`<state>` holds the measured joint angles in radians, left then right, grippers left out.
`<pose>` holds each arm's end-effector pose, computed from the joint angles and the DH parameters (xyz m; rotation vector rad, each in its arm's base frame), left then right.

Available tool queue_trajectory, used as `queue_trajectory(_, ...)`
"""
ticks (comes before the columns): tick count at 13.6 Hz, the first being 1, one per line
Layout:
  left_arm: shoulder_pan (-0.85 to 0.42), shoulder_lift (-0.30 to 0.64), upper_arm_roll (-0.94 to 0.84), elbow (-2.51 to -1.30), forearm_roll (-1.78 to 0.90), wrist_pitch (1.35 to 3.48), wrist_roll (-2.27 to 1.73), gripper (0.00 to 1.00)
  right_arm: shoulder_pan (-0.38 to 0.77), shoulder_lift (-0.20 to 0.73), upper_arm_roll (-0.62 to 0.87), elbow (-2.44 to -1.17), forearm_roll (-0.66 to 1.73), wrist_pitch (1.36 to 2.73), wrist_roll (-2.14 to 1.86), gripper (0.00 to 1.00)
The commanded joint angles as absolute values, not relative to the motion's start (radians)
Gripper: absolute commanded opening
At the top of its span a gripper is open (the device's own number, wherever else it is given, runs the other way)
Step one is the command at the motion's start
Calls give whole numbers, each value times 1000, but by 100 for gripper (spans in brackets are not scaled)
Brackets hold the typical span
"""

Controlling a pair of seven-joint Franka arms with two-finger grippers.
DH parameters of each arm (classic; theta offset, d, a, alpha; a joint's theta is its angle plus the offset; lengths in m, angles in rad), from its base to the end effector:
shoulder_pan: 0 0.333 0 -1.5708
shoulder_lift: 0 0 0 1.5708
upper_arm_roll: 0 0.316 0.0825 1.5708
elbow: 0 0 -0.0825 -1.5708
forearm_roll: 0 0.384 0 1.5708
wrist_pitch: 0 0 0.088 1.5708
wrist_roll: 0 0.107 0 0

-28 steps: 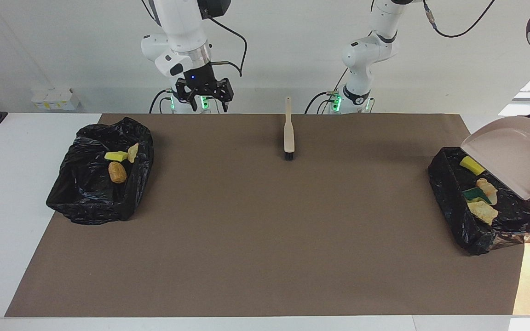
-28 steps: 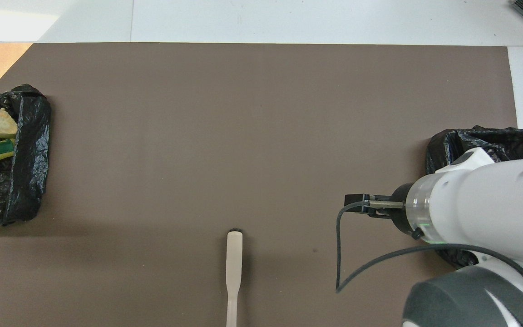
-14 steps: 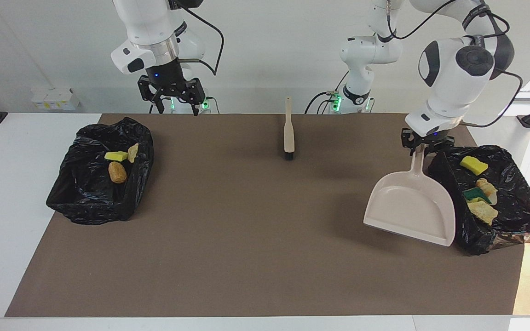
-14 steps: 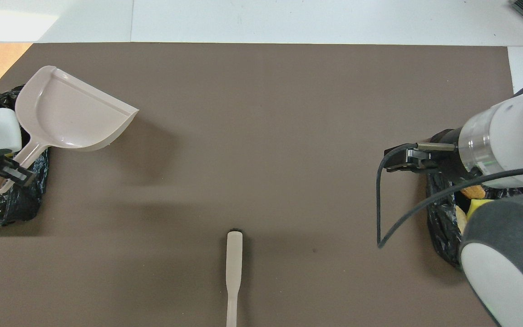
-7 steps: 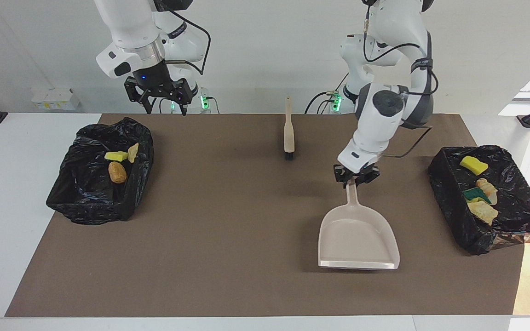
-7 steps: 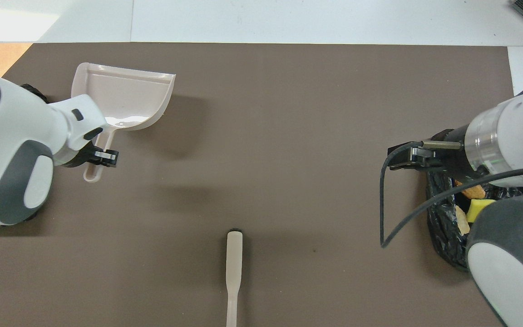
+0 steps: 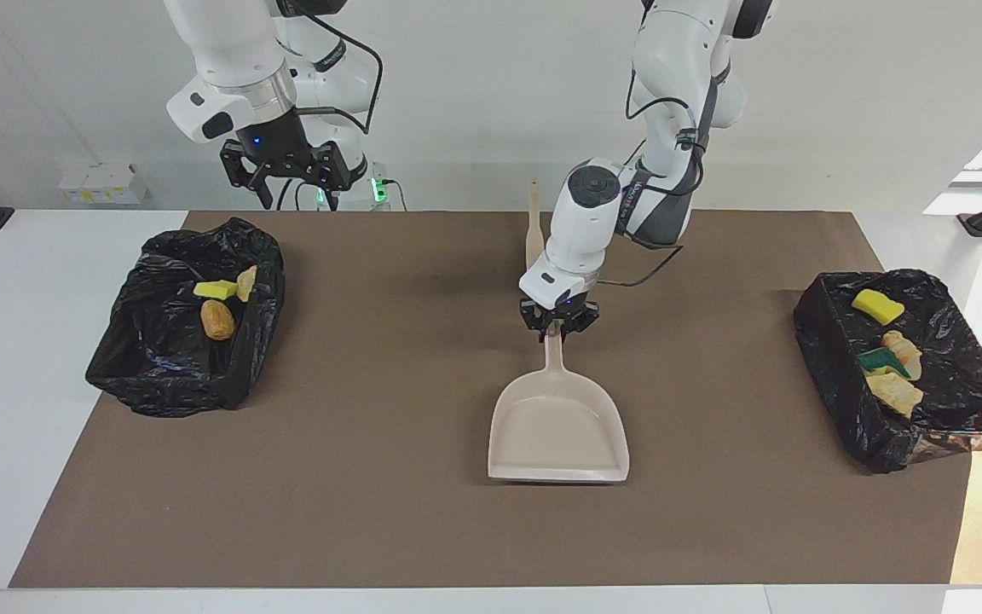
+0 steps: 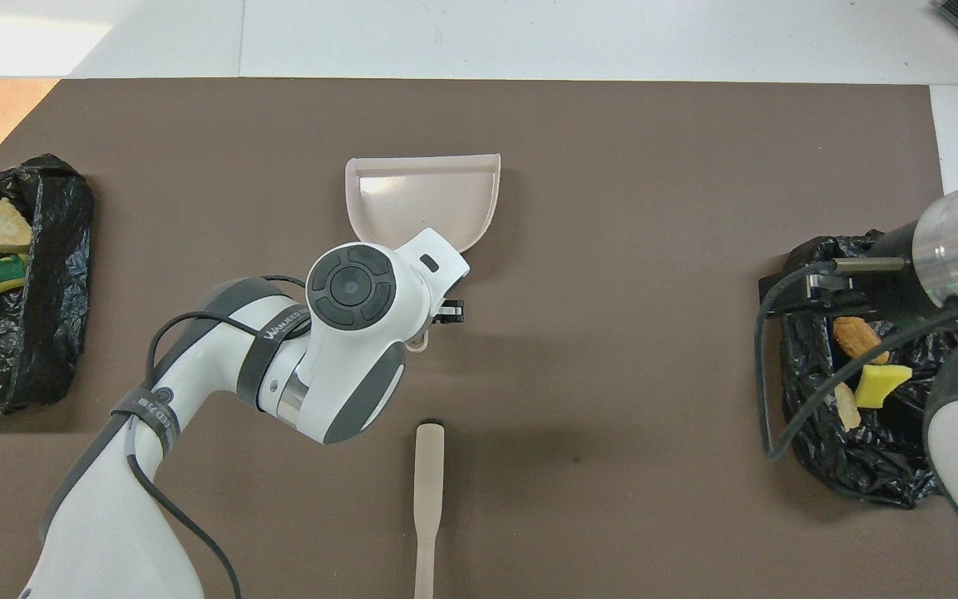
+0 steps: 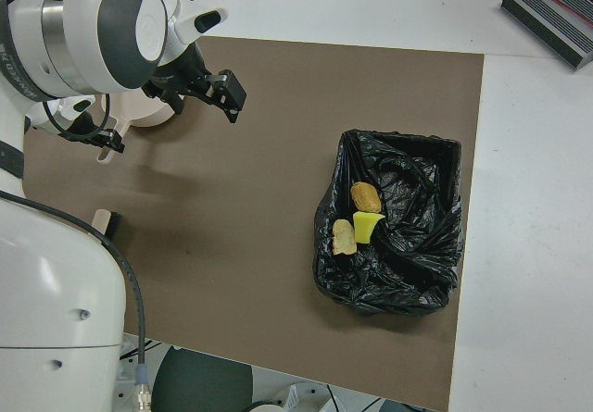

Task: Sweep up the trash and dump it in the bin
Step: 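Set the dustpan on the table center with the left gripper and withdraw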

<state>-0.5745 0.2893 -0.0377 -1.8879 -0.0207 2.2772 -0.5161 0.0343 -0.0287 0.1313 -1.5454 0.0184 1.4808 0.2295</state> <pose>0.5161 -0.3614 0.3637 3.0608 -0.1246 0.1075 0.5287 0.0917 0.6442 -3.1323 0.0982 0.0600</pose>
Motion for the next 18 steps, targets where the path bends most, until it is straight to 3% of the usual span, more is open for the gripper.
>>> queue_trajectory(1,-565,278,-3,-1873,11,2238,-514,100,32,-28,124,-1534,9,1454,199,100)
queue_trajectory(8,-341,216,11,-1757,35,2047,-297,100,8,-28,120,-1539,23,1456,126,100)
queue_trajectory(18,-86,-63,14,-1761,-5,1735,37,100,-14,-38,121,-1554,28,1465,123,100)
